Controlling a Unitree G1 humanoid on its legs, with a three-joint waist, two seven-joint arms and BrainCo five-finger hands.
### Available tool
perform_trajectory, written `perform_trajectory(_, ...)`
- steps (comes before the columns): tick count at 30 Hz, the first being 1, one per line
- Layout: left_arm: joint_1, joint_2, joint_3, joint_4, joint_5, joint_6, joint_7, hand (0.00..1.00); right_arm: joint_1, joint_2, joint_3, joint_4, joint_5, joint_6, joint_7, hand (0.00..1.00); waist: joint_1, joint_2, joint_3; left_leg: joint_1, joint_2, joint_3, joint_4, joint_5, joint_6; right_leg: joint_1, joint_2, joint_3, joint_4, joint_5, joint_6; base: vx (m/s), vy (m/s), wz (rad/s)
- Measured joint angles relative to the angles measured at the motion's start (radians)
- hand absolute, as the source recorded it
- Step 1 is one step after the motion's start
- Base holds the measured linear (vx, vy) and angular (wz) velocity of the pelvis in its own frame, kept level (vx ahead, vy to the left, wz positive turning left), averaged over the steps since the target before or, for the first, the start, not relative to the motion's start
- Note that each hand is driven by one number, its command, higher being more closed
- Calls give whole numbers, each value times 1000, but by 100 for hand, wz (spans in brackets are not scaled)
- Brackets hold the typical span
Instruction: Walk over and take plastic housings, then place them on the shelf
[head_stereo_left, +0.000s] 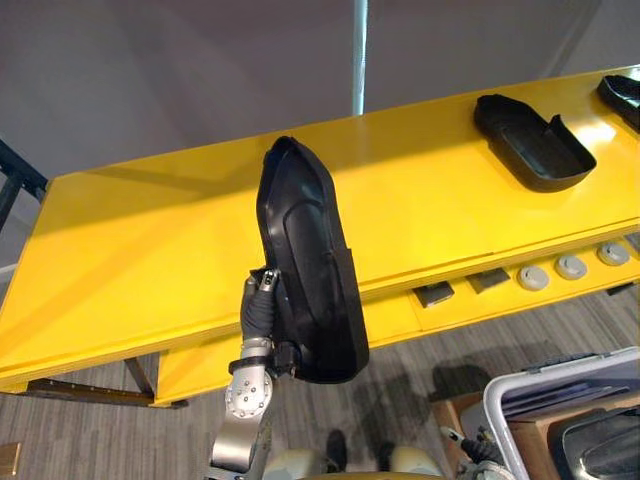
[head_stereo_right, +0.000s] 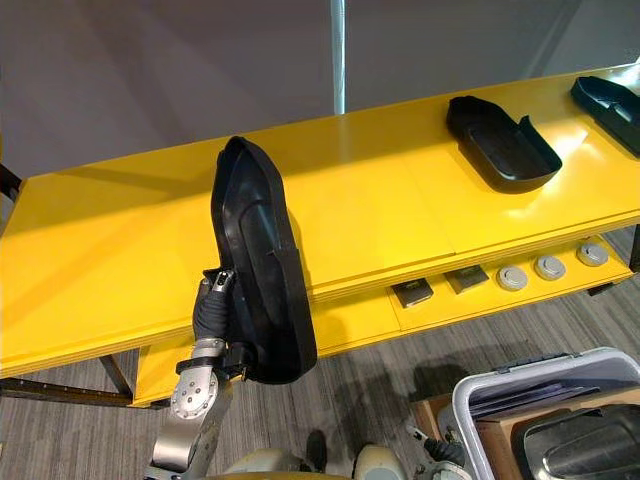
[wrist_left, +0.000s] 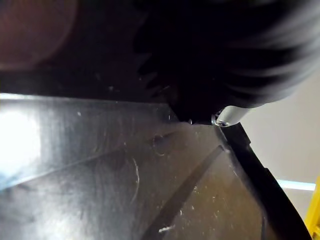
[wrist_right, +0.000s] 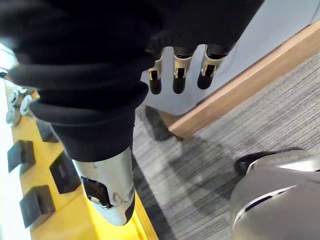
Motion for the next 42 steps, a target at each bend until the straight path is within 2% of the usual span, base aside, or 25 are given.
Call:
perform_trajectory(1,-3,0,-6,12,16,5,8,100,0,-1,-1,8,-9,-1,0,0,0,8,-6,12,7,7,-22,13,-16,11,8,1,-24,19,0,-6,-79,-8)
perform_trajectory(2,-5,0,-8,19,29,6,15,100,-1,0,-3,16,-13,-1,0,0,0,13,-10,15,13,8,-28,13,-15,16,14,1,-38,28,2,-20,-45,-14)
perform_trajectory(3,-17,-1,-9,29,45,11,19,100,0,4,-3,27,-18,-1,-1,0,-2,12,-11,25,15,10,-40,27,5,30,19,2,-59,36,1,-42,-47,-7)
perform_trajectory(4,-37,-1,-9,37,67,19,29,100,2,5,-4,27,-24,-1,-1,0,-2,14,-12,28,18,9,-51,37,9,33,23,2,-72,45,-3,-51,-32,-4)
perform_trajectory(7,-110,-2,-8,81,118,33,69,100,1,3,-4,27,-26,-1,-1,0,-4,15,-12,29,25,9,-88,69,-12,31,34,1,-107,76,-10,-101,-24,-2)
perform_trajectory(9,-143,-3,-7,112,133,42,91,100,1,4,-4,27,-27,-1,-2,0,-7,18,-13,29,33,10,-105,79,0,29,45,2,-124,93,-14,-115,-13,-7)
perform_trajectory(11,-189,-4,-6,164,146,53,127,100,2,4,-3,27,-29,0,-2,0,-15,19,-14,31,45,16,-129,94,4,27,59,4,-149,119,-16,-154,-4,-8)
perform_trajectory(13,-230,-3,1,213,152,70,162,100,2,4,-1,27,-36,1,-2,0,-32,19,-15,30,53,30,-152,102,-10,27,67,4,-178,138,-8,-165,5,-10)
perform_trajectory(16,-331,-2,37,308,152,94,208,100,14,2,2,25,-48,5,-3,0,-41,19,-14,26,70,81,-159,100,-8,29,72,3,-218,164,-11,-169,4,-21)
perform_trajectory(22,-564,44,107,504,150,118,279,100,43,0,6,15,-65,6,-2,0,-63,7,-13,-1,90,120,-159,103,-11,15,81,-7,-251,177,-23,-44,-18,-17)
perform_trajectory(24,-619,63,117,558,148,119,285,100,47,0,8,15,-65,6,-2,0,-71,5,-13,-14,91,121,-159,105,-16,1,81,-10,-251,184,-21,11,-19,-9)
perform_trajectory(26,-661,87,125,607,131,119,292,100,42,-1,31,15,-65,6,-1,0,-94,4,-13,-26,92,122,-159,112,-24,-16,79,-18,-241,184,-21,23,-8,-2)
perform_trajectory(30,-741,127,157,715,90,124,298,100,32,0,45,15,-65,7,0,0,-110,-1,-9,-43,94,135,-159,120,-36,-60,72,-25,-197,186,-22,82,-16,-11)
perform_trajectory(32,-792,149,175,781,75,130,298,100,18,2,46,15,-65,7,1,0,-112,-1,-2,-52,97,144,-153,125,-37,-79,72,-24,-176,184,-36,129,-24,-8)
perform_trajectory(36,-911,193,231,872,49,146,300,100,-18,-1,49,14,-65,5,1,0,-113,1,50,-61,100,148,-152,137,-37,-102,74,-24,-152,173,-50,92,-22,-6)
perform_trajectory(37,-937,206,234,888,40,147,304,0,-24,-3,56,14,-65,5,1,0,-113,2,55,-72,102,148,-152,137,-37,-116,75,-24,-146,167,-52,81,-23,-2)
perform_trajectory(42,-990,217,279,905,13,149,322,0,-43,-17,85,13,-65,0,1,0,-112,3,76,-93,103,146,-152,145,-50,-151,73,-25,-119,157,-59,37,-11,-3)
